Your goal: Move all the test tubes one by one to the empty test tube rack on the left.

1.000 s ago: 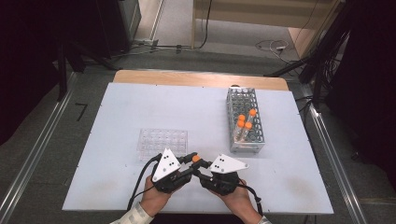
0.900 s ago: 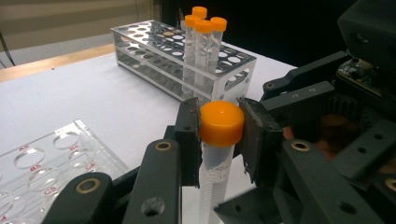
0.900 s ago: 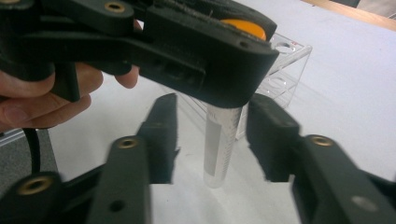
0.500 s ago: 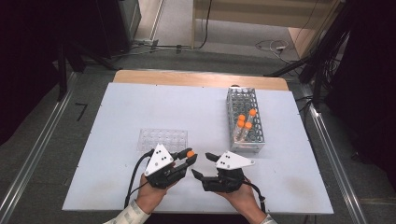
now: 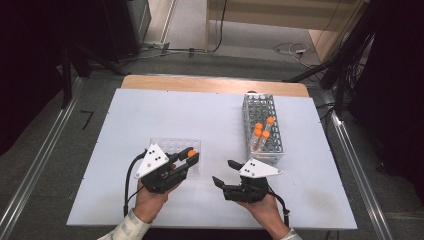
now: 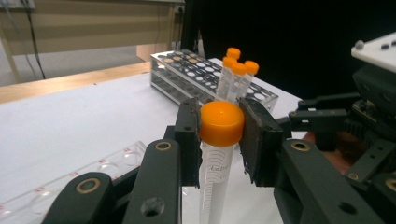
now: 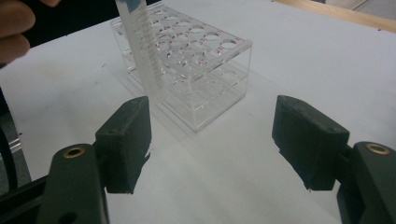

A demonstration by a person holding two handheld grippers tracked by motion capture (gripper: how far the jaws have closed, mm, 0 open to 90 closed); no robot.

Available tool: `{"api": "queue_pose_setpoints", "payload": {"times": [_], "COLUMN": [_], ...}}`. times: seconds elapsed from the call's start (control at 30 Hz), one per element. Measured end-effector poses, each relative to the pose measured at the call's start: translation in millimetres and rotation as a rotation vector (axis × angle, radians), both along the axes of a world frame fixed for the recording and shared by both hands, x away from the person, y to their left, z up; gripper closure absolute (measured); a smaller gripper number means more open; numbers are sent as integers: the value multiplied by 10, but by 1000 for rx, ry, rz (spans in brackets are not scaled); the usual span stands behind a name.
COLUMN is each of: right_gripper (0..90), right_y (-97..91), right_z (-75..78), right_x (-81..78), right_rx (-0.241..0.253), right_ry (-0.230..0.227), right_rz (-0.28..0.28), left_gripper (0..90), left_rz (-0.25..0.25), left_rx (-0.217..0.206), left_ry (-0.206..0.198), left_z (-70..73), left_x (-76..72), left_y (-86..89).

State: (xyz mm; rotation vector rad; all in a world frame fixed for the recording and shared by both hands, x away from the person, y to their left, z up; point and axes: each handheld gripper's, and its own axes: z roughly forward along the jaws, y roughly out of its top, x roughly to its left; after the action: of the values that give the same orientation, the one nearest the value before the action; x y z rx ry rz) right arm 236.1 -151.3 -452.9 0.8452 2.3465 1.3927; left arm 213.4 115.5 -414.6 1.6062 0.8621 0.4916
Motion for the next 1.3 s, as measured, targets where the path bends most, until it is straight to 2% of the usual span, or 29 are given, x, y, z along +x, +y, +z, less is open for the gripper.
{"api": "queue_pose_setpoints", "payload": {"times": [0.1,0.5,0.63,0.73,1.07,1.3], "right_gripper": [267,267,267,266,266,266], "right_y": [-8,-43,-47,-48,-50,-60], "right_z": [1,13,12,7,2,4], "right_x": [9,23,27,27,31,32], "right_rx": [4,15,14,12,17,14], "right_ry": [2,2,2,5,10,8], "right_rz": [-4,-20,-23,-23,-24,-24], "left_gripper": [702,702,702,702,702,700], "left_rz": [35,89,112,124,121,115], "left_rx": [9,12,47,61,64,103], "left_ry": [-13,-35,-61,-63,-57,-32], "left_z": [39,76,83,63,3,-115], "left_x": [35,116,138,170,227,255], "left_y": [69,164,145,139,118,52]}}
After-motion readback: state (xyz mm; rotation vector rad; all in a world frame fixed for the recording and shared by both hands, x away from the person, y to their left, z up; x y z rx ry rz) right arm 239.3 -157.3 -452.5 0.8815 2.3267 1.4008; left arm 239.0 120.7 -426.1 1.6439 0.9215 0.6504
